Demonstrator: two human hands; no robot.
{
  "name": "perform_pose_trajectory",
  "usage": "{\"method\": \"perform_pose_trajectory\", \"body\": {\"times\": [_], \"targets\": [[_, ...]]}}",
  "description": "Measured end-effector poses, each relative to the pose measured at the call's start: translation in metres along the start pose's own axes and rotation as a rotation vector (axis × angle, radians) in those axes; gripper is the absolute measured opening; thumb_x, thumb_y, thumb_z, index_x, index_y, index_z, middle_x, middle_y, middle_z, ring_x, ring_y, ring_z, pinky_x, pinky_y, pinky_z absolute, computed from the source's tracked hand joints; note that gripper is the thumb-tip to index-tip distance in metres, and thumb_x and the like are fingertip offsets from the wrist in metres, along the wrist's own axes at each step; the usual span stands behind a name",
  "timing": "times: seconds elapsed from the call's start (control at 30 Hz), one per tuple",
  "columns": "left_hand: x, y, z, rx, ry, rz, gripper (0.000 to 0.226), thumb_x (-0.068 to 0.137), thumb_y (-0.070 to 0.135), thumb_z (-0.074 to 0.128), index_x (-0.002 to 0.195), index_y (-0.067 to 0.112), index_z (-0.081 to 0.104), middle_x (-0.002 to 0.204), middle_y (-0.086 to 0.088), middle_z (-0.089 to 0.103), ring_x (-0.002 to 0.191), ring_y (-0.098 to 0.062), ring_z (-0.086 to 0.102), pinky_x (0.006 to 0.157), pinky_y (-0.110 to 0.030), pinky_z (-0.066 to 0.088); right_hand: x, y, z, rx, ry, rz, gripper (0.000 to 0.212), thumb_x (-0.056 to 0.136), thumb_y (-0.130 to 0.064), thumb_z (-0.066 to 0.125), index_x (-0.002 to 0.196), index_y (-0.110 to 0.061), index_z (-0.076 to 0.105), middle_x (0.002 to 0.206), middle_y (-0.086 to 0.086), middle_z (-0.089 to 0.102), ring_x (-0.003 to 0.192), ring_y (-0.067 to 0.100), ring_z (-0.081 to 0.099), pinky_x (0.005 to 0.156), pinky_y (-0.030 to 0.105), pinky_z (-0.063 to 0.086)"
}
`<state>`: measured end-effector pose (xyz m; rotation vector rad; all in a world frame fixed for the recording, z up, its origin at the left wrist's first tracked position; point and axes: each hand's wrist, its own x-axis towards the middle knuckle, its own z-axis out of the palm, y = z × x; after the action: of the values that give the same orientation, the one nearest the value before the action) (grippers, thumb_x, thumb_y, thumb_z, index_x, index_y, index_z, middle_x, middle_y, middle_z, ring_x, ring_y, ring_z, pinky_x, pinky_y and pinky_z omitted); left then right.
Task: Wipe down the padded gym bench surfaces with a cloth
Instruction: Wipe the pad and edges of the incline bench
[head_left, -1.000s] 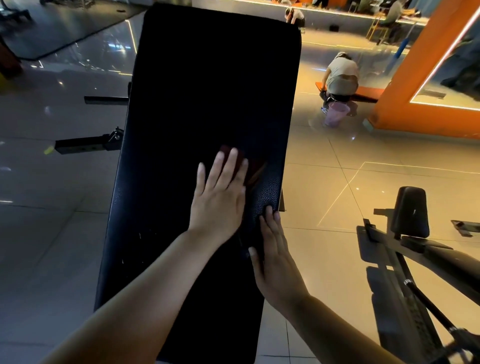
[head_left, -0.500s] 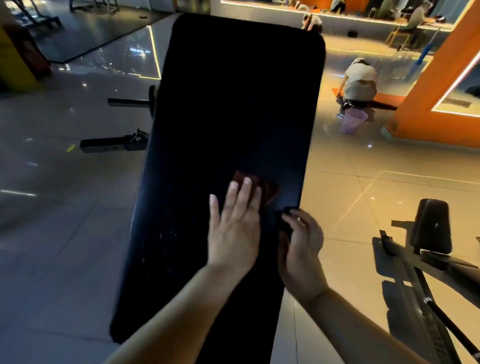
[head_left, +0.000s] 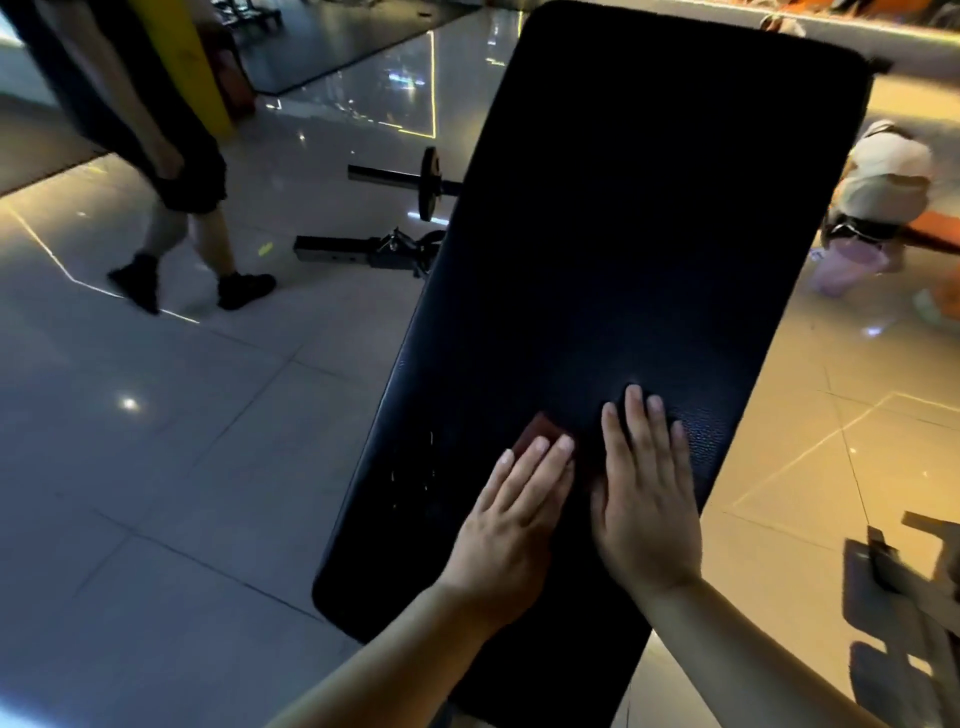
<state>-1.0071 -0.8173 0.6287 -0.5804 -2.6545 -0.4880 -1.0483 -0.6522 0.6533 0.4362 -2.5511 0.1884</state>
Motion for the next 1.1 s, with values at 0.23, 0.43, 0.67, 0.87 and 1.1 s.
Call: {"method": "perform_pose_trajectory", "body": {"times": [0.23, 0.43, 0.67, 0.87, 1.1], "targets": [[-0.004, -0.05, -0.014, -0.042, 0.112, -0.567, 0.081, 0.081, 0.01, 0.032, 0.159, 0.015, 0.011, 0.166, -0.001, -0.01, 0.153, -0.019, -0.011, 0.124, -0.045, -0.004, 0.002, -0.006, -0.001, -0.001, 0.032, 0.028, 0.054, 0.103, -0.023, 0.041, 0.152, -0.002, 0.037, 0.163, 0.018, 0.024, 0.154, 0.032, 0.016, 0.125, 0.048, 0.013], [-0.019, -0.032, -0.007, 0.136, 0.012, -0.215, 0.074, 0.084, 0.028, 0.047, 0.155, 0.019, 0.031, 0.165, -0.002, 0.018, 0.152, -0.021, 0.016, 0.121, -0.051, 0.013, 0.0, -0.003, -0.004, 0.015, 0.007, 0.016, 0.054, 0.102, -0.023, 0.04, 0.152, -0.001, 0.036, 0.164, 0.017, 0.022, 0.154, 0.03, 0.014, 0.125, 0.049, 0.014], [-0.032, -0.034, -0.009, -0.116, 0.107, -0.987, 0.074, 0.091, 0.026, 0.038, 0.156, 0.028, 0.003, 0.155, -0.005, 0.008, 0.138, -0.031, 0.014, 0.119, -0.046, 0.014, 0.001, -0.005, -0.005, 0.017, -0.014, 0.028, 0.055, 0.102, -0.023, 0.038, 0.152, 0.0, 0.036, 0.164, 0.017, 0.021, 0.154, 0.03, 0.012, 0.126, 0.046, 0.01], [-0.037, -0.006, 0.007, -0.262, 0.239, -1.268, 0.068, 0.098, 0.031, 0.025, 0.158, 0.017, -0.005, 0.164, -0.008, -0.016, 0.151, -0.025, -0.015, 0.121, -0.035, -0.009, 0.001, -0.005, -0.004, 0.017, -0.002, 0.029, 0.055, 0.101, -0.023, 0.039, 0.15, 0.001, 0.038, 0.163, 0.018, 0.023, 0.154, 0.03, 0.014, 0.125, 0.047, 0.011], [0.04, -0.046, -0.02, -0.284, 0.321, -1.111, 0.062, 0.104, 0.032, 0.022, 0.158, 0.021, -0.004, 0.165, -0.002, -0.018, 0.15, -0.018, -0.022, 0.123, -0.037, -0.01, 0.002, -0.005, -0.004, 0.007, -0.013, 0.025, 0.055, 0.101, -0.022, 0.037, 0.151, 0.001, 0.036, 0.163, 0.019, 0.023, 0.154, 0.032, 0.013, 0.125, 0.049, 0.011]]}}
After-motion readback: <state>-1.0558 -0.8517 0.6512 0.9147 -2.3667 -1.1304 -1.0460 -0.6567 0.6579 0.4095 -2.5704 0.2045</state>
